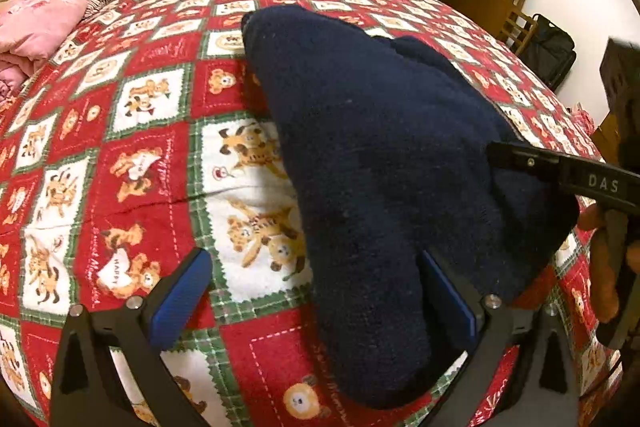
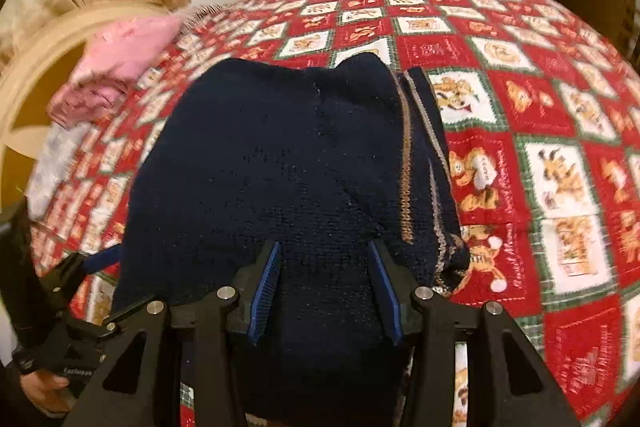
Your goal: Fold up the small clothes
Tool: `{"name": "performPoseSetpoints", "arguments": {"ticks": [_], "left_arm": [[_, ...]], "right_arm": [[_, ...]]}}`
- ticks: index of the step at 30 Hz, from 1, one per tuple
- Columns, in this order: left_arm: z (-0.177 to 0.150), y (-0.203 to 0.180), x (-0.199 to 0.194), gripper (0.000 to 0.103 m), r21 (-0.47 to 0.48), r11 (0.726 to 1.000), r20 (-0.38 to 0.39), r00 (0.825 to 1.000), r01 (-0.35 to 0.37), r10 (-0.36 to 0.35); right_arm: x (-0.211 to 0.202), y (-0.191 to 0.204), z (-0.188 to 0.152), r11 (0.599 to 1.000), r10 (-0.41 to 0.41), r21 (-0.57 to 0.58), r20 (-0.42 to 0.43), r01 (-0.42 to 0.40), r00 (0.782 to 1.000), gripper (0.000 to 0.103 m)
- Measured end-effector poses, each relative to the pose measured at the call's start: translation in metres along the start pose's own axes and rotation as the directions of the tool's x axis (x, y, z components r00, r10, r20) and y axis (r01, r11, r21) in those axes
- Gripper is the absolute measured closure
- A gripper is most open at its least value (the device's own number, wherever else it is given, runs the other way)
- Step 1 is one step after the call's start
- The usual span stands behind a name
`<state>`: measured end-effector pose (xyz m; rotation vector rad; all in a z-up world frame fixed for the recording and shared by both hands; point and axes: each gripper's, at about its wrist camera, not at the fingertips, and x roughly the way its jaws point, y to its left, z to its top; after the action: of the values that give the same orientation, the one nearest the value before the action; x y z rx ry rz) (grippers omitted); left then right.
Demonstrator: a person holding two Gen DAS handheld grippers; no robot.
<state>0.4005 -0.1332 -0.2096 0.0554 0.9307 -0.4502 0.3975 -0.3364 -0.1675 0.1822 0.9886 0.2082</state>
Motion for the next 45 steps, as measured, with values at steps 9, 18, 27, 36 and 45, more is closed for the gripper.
{"name": "performPoseSetpoints", "arguments": {"ticks": [9,18,27,36,45], "left_arm": [[0.000,0.000,-0.001,0.000,0.011,1.000,-0.007,1.000,0.006,-0.005],[0.030,0.018,-0.033,0.000,-0.026,0.999,0.127,0.992,0.032,-0.028],[0.053,0.032,0.018,0.000,-0.077,0.995,0.058,0.996,0.068,-0.064],[0.065,0.048,0.020,0.000,-0.146,0.972,0.076,0.982,0.184,-0.174],[0.067,0.043,0.051,0.000,-0.204,0.932,0.014,0.952,0.301,-0.305]], "right_arm": [[0.000,0.007,-0.013,0.994,-0.038,-0.101,0.016,0.040,0.999,0.057],[-0.023,-0.010,-0.005,0.998,0.070,-0.012,0.021,-0.069,0.997,0.055],[-0.006,-0.009,0.010,1.000,0.006,-0.018,0.001,-0.006,1.000,0.047],[-0.034,-0.059,0.035,0.976,0.114,0.171,0.128,-0.135,0.985,0.045],[0.022,-0.098,0.047,0.945,0.157,0.293,-0.007,-0.148,0.988,0.035]]}}
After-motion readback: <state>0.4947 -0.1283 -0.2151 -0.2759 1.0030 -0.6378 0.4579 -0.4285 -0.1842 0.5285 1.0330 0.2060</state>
